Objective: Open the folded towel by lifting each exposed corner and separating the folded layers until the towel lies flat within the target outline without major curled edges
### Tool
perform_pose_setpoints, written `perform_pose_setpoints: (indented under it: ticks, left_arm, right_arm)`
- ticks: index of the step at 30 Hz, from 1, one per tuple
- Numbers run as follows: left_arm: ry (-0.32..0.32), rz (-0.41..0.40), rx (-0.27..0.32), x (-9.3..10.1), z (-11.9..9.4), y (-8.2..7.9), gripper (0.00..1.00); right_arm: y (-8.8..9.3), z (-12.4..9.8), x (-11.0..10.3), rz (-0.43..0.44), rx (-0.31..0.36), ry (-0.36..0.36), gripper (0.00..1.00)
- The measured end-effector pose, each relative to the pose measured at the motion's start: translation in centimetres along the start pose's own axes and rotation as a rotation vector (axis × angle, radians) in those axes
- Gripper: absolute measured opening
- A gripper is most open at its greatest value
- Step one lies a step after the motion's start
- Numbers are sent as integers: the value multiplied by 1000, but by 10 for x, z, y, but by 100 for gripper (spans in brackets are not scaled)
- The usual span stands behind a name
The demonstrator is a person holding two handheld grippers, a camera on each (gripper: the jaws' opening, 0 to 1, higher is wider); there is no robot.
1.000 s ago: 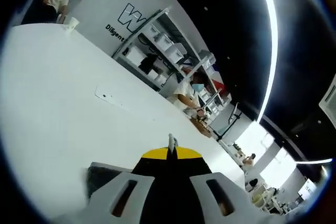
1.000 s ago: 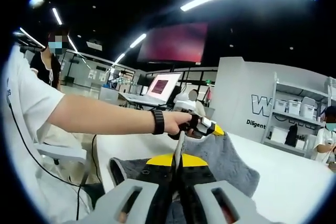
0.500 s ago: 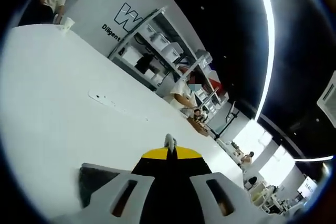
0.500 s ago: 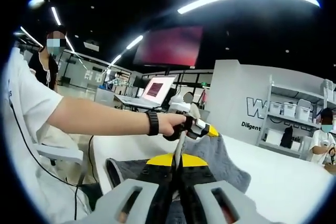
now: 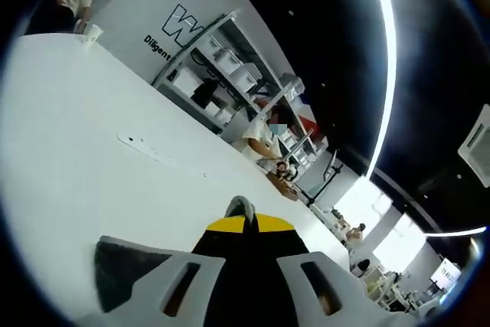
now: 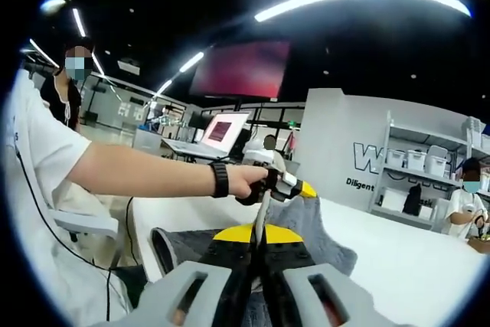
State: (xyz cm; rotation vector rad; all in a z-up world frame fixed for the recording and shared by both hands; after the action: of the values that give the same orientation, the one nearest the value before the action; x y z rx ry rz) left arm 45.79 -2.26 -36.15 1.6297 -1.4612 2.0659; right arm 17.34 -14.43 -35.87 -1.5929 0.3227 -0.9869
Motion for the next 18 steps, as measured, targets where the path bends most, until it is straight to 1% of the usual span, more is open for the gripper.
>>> perform_pose_setpoints:
  ticks: [2,3,6,7,10,11,15,18]
  left_arm:
    - [3,5,-1,2,3,0,0]
    - [3,11,-3,1,6,-5,0]
    - [8,15,-5,2,8,-4,0]
    - [10,15,-4,0,13,-15,0]
    - [13,9,-6,-2,17,-25,0]
    - [15,16,-10,2,17,-21,0]
    - [13,27,-12,1,20,-26,0]
    - [15,17,-11,0,23,-30,0]
  right_arm:
    - [0,-1,1,3,-1,5,0]
    - [0,-2,0,0,0,5,0]
    - [0,-3,-1,-9,-2,4,0]
    - [-1,-4,-1,-11,1,5,0]
    - [1,-6,-1,-12,0,5,0]
    - [1,-6,-1,-13,-2,5,0]
    - [2,-7,-2,-17,-5,5,0]
    - [0,-6,-3,-20,-3,2,0]
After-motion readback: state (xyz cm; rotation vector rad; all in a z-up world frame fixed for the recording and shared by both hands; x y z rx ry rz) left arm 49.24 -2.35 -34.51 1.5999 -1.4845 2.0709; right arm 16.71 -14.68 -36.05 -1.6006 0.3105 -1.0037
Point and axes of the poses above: the point that each gripper's makers call its tool centre point, and the gripper's own axes: z roughly forward along the fingers, x roughly to its right, y roughly out of its underside, the point moved 5 cm from there along -z, roughly backward along the fingers, and after that the axes turned 9 degrees about -z, right-handed, at the moved point
